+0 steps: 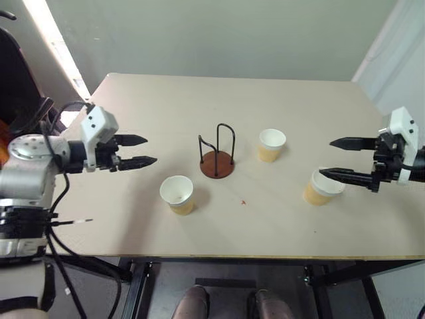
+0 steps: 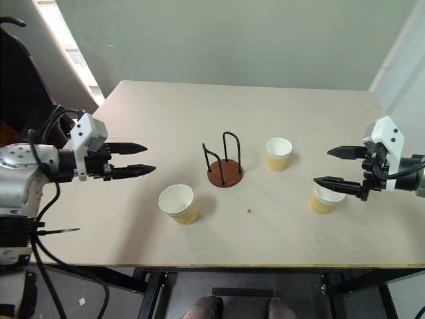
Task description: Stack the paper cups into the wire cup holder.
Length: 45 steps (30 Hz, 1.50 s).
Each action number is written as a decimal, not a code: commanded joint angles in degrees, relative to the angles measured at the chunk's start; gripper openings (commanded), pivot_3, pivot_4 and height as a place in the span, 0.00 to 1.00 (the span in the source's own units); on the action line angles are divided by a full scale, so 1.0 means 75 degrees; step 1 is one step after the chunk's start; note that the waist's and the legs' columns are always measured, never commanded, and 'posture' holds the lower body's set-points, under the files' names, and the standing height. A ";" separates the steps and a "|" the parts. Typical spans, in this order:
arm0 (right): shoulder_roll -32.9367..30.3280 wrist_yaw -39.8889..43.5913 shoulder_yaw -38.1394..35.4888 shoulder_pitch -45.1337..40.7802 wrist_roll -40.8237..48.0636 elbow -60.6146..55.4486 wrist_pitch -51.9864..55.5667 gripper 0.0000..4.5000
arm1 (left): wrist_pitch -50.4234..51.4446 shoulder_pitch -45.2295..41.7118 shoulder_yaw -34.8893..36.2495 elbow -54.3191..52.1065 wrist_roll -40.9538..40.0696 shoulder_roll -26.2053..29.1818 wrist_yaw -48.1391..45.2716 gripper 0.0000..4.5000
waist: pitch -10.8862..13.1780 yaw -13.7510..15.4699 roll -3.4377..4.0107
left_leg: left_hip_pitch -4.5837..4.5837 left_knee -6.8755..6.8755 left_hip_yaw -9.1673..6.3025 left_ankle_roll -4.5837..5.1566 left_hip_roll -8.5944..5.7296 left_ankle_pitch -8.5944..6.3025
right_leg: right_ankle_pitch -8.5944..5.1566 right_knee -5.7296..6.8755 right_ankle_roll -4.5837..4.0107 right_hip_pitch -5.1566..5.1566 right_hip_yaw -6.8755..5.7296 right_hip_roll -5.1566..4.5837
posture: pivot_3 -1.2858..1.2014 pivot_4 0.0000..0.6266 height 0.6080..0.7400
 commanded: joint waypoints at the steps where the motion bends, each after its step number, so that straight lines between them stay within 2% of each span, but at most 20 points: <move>1: 0.0192 -0.0522 0.0069 -0.0447 0.0115 -0.0454 0.0132 0.99 | -0.0507 -0.0632 -0.0218 0.0522 0.0509 -0.0330 0.0479 0.76 | 0.0000 -0.0002 0.0000 | -0.0001 0.0003 0.0001 0.0001 0.0000 0.0000 | 0.0003 -0.0002 0.0000 0.0000 0.0000 0.0000 | 0.52 0.24 1.00; 4: 0.0547 -0.0985 0.0366 -0.0683 0.0066 -0.0682 0.0281 0.99 | -0.0732 -0.1337 -0.0507 0.1344 0.0914 -0.0947 0.0978 0.76 | -0.0001 0.0006 -0.0002 | -0.0001 0.0017 0.0001 0.0008 -0.0001 -0.0002 | 0.0013 -0.0004 0.0011 0.0007 0.0001 -0.0002 | 0.52 0.24 1.00; 9: 0.0845 -0.1351 0.0468 -0.0689 0.0234 -0.1146 0.0546 0.99 | -0.0914 -0.1953 -0.0937 0.2186 0.1323 -0.1636 0.0967 0.76 | 0.0000 0.0011 -0.0001 | -0.0016 0.0041 -0.0001 0.0032 -0.0019 0.0002 | 0.0030 -0.0011 0.0032 0.0006 0.0005 -0.0014 | 0.52 0.24 1.00; 15: 0.0815 -0.1527 0.0330 -0.0503 0.0340 -0.1396 0.0712 0.99 | -0.0809 -0.2333 -0.1317 0.2537 0.1609 -0.1886 0.0654 0.76 | 0.0000 0.0014 -0.0001 | -0.0053 0.0078 0.0000 0.0020 -0.0026 0.0010 | 0.0039 -0.0030 0.0053 -0.0008 0.0009 -0.0014 | 0.52 0.24 1.00; 24: 0.0779 -0.1782 0.0249 -0.0283 0.0430 -0.1689 0.0861 0.99 | -0.0684 -0.2558 -0.1224 0.2713 0.1614 -0.2510 0.0908 0.76 | 0.0000 0.0032 -0.0001 | -0.0060 0.0079 0.0002 0.0027 -0.0033 0.0012 | 0.0044 -0.0031 0.0081 -0.0007 0.0018 -0.0014 | 0.52 0.24 1.00; 27: 0.0807 -0.1863 0.0259 -0.0243 0.0477 -0.1779 0.0915 0.99 | -0.0733 -0.2608 -0.1262 0.2861 0.1724 -0.2650 0.1063 0.76 | 0.0000 0.0031 -0.0001 | -0.0060 0.0083 0.0006 0.0032 -0.0035 0.0014 | 0.0049 -0.0031 0.0091 -0.0006 0.0027 -0.0014 | 0.52 0.24 1.00; 31: 0.0738 -0.1927 0.0245 -0.0170 0.0496 -0.1877 0.0989 0.99 | -0.1127 -0.2948 -0.1232 0.3566 0.2044 -0.2904 0.1933 0.76 | 0.0000 0.0031 -0.0001 | -0.0059 0.0083 0.0009 0.0044 -0.0037 0.0020 | 0.0054 -0.0030 0.0099 -0.0006 0.0033 -0.0014 | 0.52 0.24 1.00; 34: 0.0694 -0.1951 0.0173 -0.0052 0.0551 -0.2004 0.1054 0.99 | -0.1403 -0.3285 -0.1081 0.4202 0.2098 -0.3028 0.2381 0.64 | 0.0001 0.0039 -0.0004 | -0.0062 0.0083 0.0010 0.0055 -0.0039 0.0027 | 0.0057 -0.0032 0.0104 -0.0005 0.0036 -0.0015 | 0.52 0.24 1.00; 42: 0.0587 -0.1997 -0.0032 0.0093 0.0640 -0.2117 0.1167 0.99 | -0.1785 -0.3301 -0.0972 0.4525 0.1910 -0.3151 0.2004 0.00 | 0.0002 0.0041 -0.0005 | -0.0065 0.0083 0.0021 0.0054 -0.0051 0.0034 | 0.0048 -0.0035 0.0127 -0.0005 0.0050 -0.0014 | 0.52 0.24 1.00; 45: 0.0510 -0.1942 -0.0107 0.0179 0.0647 -0.2126 0.1170 0.99 | -0.1723 -0.3177 -0.0911 0.4280 0.1746 -0.3181 0.1612 0.00 | 0.0002 0.0045 -0.0005 | -0.0065 0.0085 0.0024 0.0038 -0.0056 0.0043 | 0.0043 -0.0038 0.0136 -0.0001 0.0055 -0.0015 | 0.52 0.24 1.00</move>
